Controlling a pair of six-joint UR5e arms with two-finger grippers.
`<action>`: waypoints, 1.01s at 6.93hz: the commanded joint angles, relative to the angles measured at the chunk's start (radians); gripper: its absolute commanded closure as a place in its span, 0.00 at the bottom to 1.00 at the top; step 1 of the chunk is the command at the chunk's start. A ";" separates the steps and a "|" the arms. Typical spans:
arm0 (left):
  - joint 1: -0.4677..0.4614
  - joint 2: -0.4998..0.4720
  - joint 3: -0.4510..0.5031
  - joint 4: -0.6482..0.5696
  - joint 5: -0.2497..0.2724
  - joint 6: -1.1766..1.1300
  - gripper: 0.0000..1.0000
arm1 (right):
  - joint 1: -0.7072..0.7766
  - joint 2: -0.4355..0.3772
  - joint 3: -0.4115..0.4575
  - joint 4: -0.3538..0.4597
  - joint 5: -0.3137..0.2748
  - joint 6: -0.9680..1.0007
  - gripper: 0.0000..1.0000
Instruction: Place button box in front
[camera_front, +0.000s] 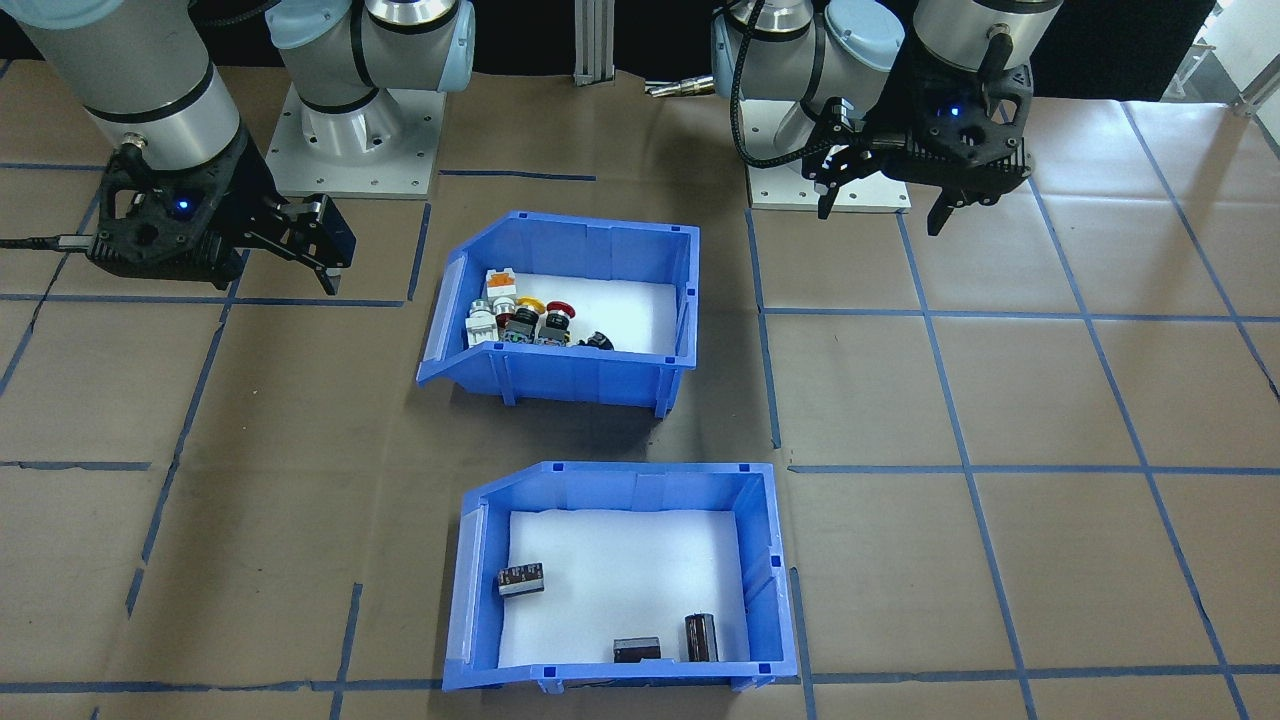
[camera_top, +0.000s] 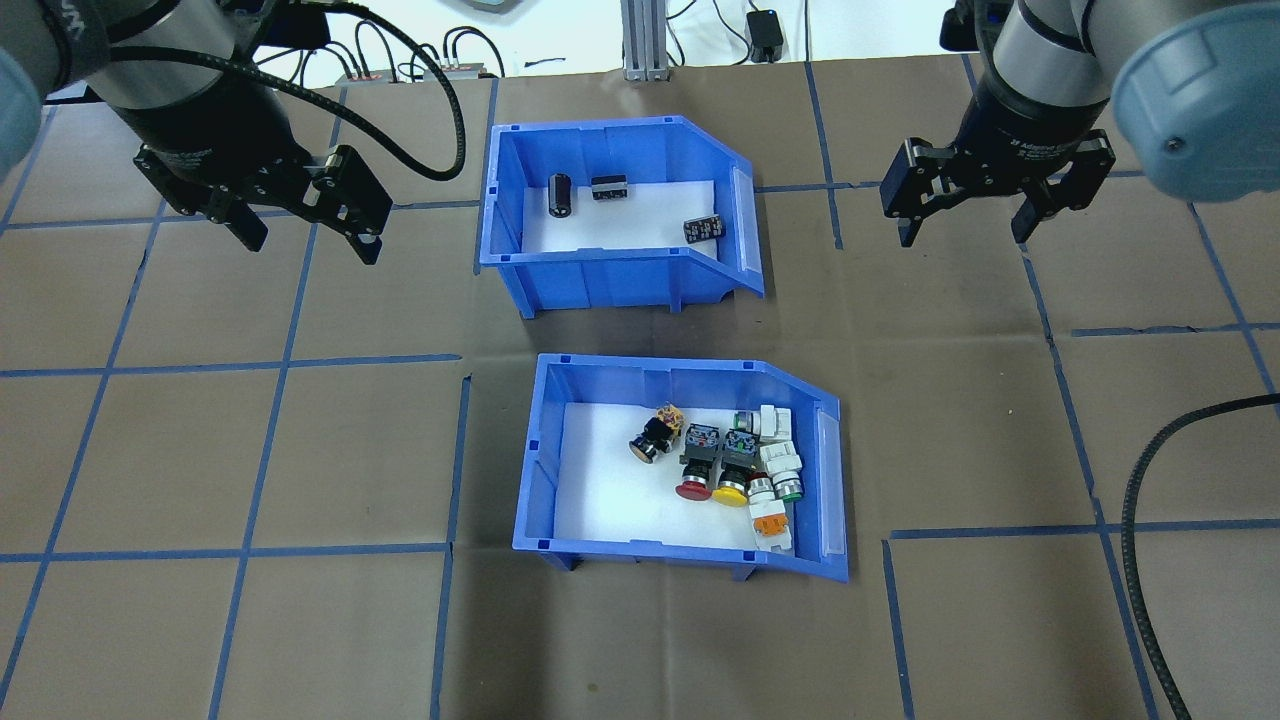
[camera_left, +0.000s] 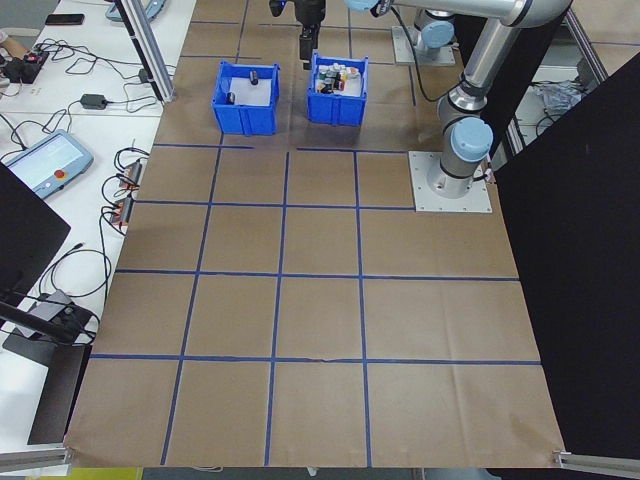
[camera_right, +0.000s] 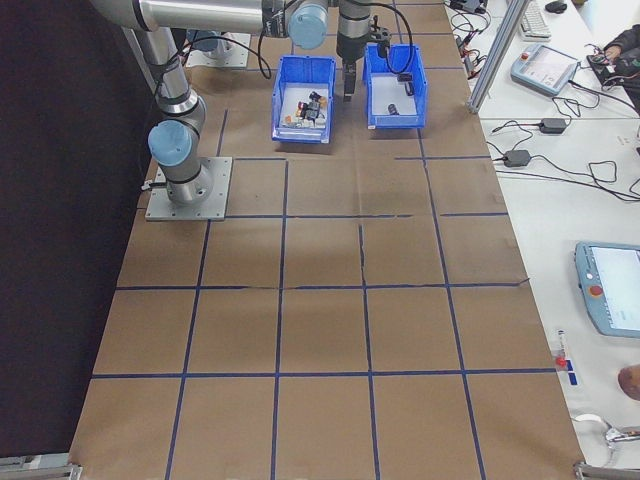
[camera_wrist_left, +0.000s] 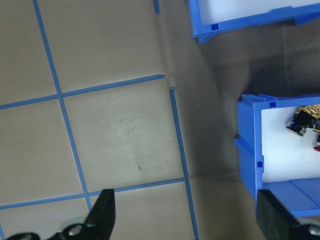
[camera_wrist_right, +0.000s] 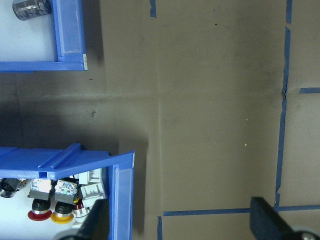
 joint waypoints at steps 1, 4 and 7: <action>0.000 0.002 0.000 0.000 -0.001 0.000 0.00 | 0.000 0.000 0.000 0.000 0.001 -0.002 0.00; 0.000 0.004 0.000 0.001 0.000 0.000 0.00 | 0.000 -0.002 -0.011 -0.002 -0.001 0.001 0.00; -0.002 -0.010 0.000 0.001 0.008 0.020 0.01 | 0.002 -0.003 -0.017 0.002 0.002 -0.015 0.00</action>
